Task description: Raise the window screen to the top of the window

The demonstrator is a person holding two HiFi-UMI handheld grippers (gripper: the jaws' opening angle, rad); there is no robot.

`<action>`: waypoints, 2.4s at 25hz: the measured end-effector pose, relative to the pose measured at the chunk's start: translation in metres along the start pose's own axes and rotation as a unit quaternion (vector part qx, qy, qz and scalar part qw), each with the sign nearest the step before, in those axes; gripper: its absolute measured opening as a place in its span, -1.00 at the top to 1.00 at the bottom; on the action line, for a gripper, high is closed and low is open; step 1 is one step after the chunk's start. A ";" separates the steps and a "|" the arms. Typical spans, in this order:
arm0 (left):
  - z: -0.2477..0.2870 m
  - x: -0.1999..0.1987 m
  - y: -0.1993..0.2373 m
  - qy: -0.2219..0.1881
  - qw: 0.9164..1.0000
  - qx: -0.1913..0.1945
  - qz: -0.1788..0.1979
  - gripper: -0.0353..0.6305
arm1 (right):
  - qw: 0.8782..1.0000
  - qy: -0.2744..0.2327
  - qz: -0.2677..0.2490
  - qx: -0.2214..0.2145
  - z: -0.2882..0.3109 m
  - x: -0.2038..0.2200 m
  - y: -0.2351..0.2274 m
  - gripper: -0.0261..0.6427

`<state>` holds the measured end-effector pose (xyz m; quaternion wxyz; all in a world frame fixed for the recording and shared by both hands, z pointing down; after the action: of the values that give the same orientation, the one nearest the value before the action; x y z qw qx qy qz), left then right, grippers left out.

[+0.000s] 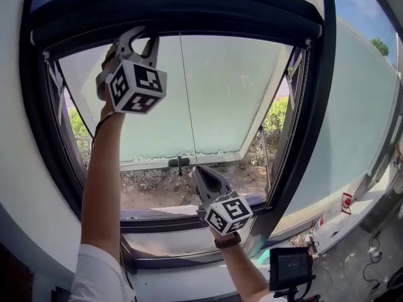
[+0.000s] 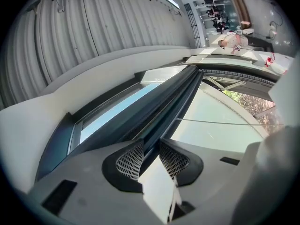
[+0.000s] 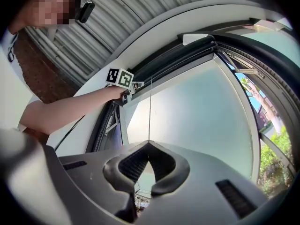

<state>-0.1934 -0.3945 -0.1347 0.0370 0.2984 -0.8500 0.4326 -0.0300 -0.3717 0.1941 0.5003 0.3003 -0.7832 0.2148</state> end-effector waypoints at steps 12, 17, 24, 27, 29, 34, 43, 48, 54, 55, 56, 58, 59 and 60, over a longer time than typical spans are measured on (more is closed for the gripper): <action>-0.032 -0.001 -0.002 -0.035 0.996 0.002 -0.087 0.65 | 0.997 -0.032 0.054 -0.035 0.006 -0.002 0.021 0.92; -0.115 0.047 -0.068 -0.009 0.970 0.041 -0.240 0.65 | 0.989 -0.129 0.054 -0.046 -0.030 -0.018 0.020 0.92; -0.248 0.071 -0.209 0.093 0.912 0.085 -0.390 0.65 | 0.994 -0.100 0.047 -0.005 -0.084 0.006 0.003 0.92; -0.295 0.072 -0.256 0.144 0.886 0.087 -0.433 0.65 | 0.997 -0.035 0.058 0.021 -0.103 0.045 -0.009 0.92; -0.323 0.072 -0.284 0.179 0.870 0.088 -0.451 0.65 | 0.998 0.014 0.049 0.040 -0.117 0.070 -0.013 0.92; -0.387 0.065 -0.338 0.256 0.848 0.116 -0.449 0.79 | 0.989 0.126 0.040 0.064 -0.149 0.129 -0.011 0.92; -0.466 0.047 -0.361 0.294 0.823 0.152 -0.463 0.89 | 0.979 0.179 0.057 0.079 -0.190 0.165 0.031 0.92; -0.499 0.033 -0.336 0.282 0.819 0.168 -0.470 0.89 | 0.975 0.195 0.039 0.100 -0.206 0.161 0.071 0.92; -0.522 0.048 -0.308 0.280 0.821 0.171 -0.467 0.89 | 0.969 0.229 0.004 0.098 -0.205 0.166 0.123 0.92; -0.521 0.051 -0.305 0.279 0.822 0.170 -0.466 0.89 | 0.968 0.229 0.000 0.100 -0.204 0.164 0.127 0.92; -0.519 0.053 -0.302 0.278 0.822 0.170 -0.466 0.89 | 0.968 0.227 -0.005 0.103 -0.202 0.161 0.129 0.92; -0.514 0.056 -0.297 0.274 0.822 0.172 -0.468 0.89 | 0.969 0.221 -0.010 0.108 -0.199 0.154 0.129 0.92; -0.511 0.057 -0.296 0.271 0.823 0.174 -0.468 0.89 | 0.970 0.217 -0.011 0.110 -0.198 0.152 0.127 0.92; -0.508 0.059 -0.296 0.269 0.824 0.176 -0.467 0.89 | 0.970 0.214 -0.012 0.112 -0.196 0.152 0.126 0.92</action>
<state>-0.1816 -0.1701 0.4118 0.4082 0.5330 -0.4752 0.5687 -0.0361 -0.1943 0.4078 0.6218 0.3108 -0.6255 0.3542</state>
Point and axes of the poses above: the fingertips, and each gripper's own axes: z forward along the fingers, y to its left, x out of its underside, the point moved 7 cm from there along -z, backward along the fingers, and after that the axes turned 5 degrees about z, right-handed, at the moved point
